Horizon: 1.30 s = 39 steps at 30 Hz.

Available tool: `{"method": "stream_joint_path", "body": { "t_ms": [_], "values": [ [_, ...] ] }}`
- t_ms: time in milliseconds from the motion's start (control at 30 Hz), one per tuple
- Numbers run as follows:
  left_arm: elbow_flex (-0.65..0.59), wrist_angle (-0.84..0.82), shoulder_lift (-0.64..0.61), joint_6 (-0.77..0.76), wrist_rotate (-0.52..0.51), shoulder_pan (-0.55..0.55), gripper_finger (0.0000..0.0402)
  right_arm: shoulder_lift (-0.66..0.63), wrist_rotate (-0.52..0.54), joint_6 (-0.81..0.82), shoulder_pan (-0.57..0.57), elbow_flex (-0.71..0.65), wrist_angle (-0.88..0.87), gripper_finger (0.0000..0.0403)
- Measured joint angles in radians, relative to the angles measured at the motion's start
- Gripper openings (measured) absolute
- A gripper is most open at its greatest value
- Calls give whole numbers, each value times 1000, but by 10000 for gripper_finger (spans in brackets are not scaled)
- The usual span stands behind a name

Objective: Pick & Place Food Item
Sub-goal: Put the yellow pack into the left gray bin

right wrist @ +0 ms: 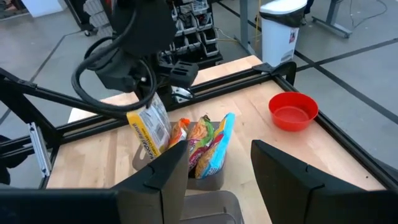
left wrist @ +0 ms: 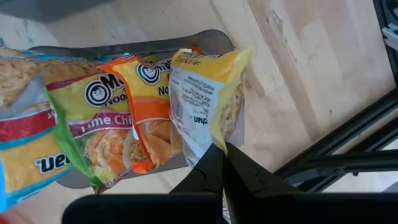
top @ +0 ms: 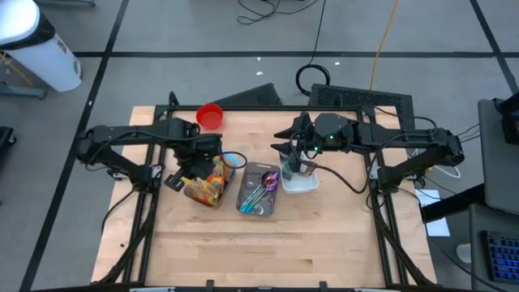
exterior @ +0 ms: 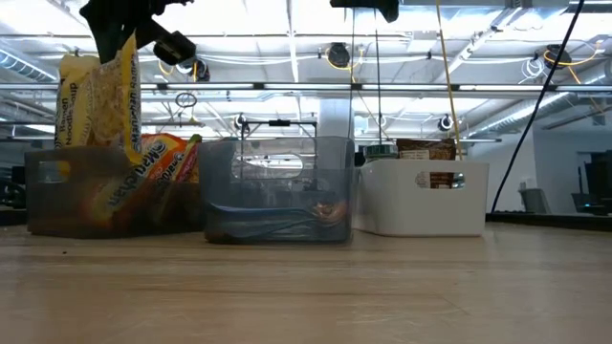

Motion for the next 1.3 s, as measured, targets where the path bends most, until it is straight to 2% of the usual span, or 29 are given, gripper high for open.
{"method": "stream_joint_path", "body": {
  "t_ms": [233,433,933,1300],
  "values": [
    [-6,6,27,47,19,0,0,0,0,-3,0,0,0,168],
    [-94,53,37,50,51,-2,1,0,4,-8,0,0,0,167],
    [-238,351,40,28,97,3,2,0,6,-8,-21,0,0,167],
    [-338,411,40,-3,95,2,7,0,4,-8,-20,0,0,164]
  ]
}}
